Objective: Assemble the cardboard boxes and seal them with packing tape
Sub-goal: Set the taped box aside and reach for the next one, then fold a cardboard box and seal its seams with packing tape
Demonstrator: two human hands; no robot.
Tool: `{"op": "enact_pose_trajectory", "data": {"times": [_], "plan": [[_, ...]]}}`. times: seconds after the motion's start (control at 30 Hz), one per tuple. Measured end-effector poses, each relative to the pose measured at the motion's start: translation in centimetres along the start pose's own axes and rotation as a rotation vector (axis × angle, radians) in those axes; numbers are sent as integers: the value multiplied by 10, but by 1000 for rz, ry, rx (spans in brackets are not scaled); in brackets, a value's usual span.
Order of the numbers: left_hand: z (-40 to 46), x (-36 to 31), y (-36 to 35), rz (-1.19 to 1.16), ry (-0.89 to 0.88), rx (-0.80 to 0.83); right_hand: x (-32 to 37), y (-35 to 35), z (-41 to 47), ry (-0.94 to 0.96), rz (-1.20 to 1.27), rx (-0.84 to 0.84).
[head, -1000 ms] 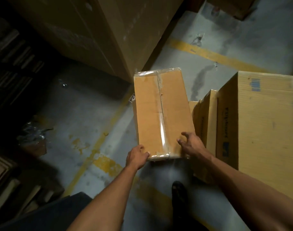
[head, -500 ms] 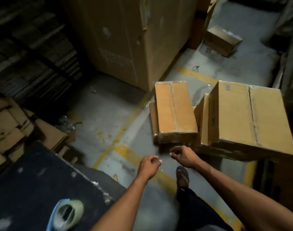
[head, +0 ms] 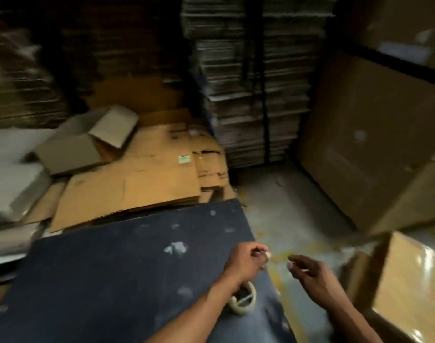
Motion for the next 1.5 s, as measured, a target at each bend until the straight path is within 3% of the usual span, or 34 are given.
{"op": "enact_pose_trajectory", "data": {"times": [0.23, 0.47, 0.63, 0.87, 1.0, 1.17, 1.37, 1.5], "plan": [[-24, 1, 205, -84, 76, -472, 171, -98, 109, 396, -133, 206], [-55, 41, 364, -179, 170, -742, 326, -209, 152, 592, -158, 403], [-14, 86, 506, -174, 169, -773, 415, -317, 214, 606, -204, 470], [96, 147, 737, -36, 116, -801, 546, -505, 359, 689, -324, 441], [153, 176, 832, -19, 90, -814, 621, -584, 440, 690, -454, 390], [213, 222, 897, -20, 44, -801, 701, -651, 528, 746, -750, 217], [261, 246, 943, -184, -17, -836, 763, -704, 600, 699, -806, 222], [262, 251, 941, -206, -82, -797, 761, -733, 615, 682, -694, 154]]}}
Point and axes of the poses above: each hand's wrist, its own z-axis towards the middle knuckle, its own y-axis out of the back of the hand, x = y × z, the point moved 2 cm from there along z, towards the middle knuckle, and after that the axes turned 2 degrees about -z, right-handed, at the moved point
